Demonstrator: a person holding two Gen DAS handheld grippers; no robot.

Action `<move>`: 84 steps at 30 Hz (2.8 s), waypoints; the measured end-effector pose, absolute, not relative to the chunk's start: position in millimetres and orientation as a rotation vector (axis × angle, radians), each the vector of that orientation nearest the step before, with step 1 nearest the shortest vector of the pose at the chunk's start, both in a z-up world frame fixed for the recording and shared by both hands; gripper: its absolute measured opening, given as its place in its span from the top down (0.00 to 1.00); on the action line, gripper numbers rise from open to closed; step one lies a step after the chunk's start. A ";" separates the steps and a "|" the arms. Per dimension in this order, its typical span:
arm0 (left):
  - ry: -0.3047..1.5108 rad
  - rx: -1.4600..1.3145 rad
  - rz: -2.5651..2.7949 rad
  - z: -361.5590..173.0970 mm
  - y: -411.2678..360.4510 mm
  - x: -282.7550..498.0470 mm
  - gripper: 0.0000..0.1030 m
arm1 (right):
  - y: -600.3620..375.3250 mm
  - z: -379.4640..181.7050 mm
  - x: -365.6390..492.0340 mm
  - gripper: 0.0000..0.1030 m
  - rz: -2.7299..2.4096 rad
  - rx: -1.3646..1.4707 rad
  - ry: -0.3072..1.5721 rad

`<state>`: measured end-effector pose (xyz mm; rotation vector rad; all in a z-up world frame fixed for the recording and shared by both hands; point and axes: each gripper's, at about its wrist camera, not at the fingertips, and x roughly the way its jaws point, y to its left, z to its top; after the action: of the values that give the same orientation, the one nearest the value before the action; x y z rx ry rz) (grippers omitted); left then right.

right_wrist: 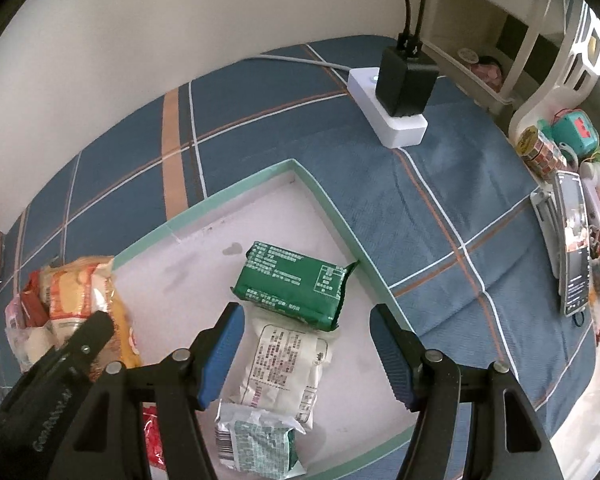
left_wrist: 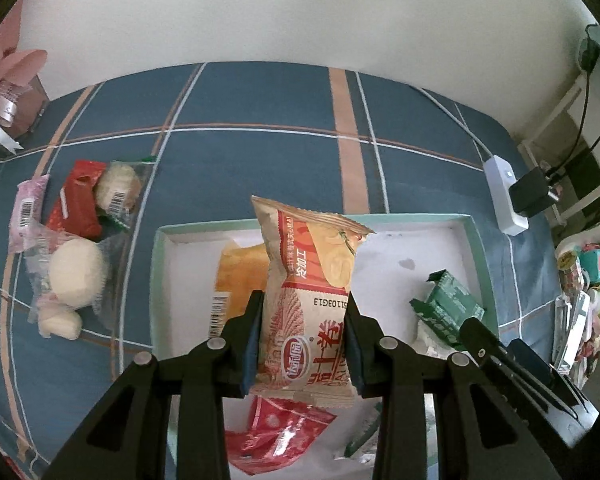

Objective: Organize snacks
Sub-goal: 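Lower both snacks into the tray and open both tools, then move both open tools back over the snack pile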

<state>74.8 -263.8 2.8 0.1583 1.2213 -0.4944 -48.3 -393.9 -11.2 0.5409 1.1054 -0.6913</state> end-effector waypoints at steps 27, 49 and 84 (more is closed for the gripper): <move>1.133 0.080 -0.302 29.4 -206.3 78.3 0.10 | -377.6 -7.6 -34.6 0.00 -0.583 0.512 1.073; 1.105 0.003 -0.156 33.8 -136.7 85.8 0.00 | -345.5 1.6 -22.9 0.00 -0.526 0.508 1.097; 1.153 -0.077 0.030 27.5 42.4 129.8 0.00 | -172.5 6.4 32.8 0.00 -0.243 0.311 1.084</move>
<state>129.8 42.4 27.5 -0.0774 1.1533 0.0301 32.8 -172.5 6.4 0.3113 1.0838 -0.2430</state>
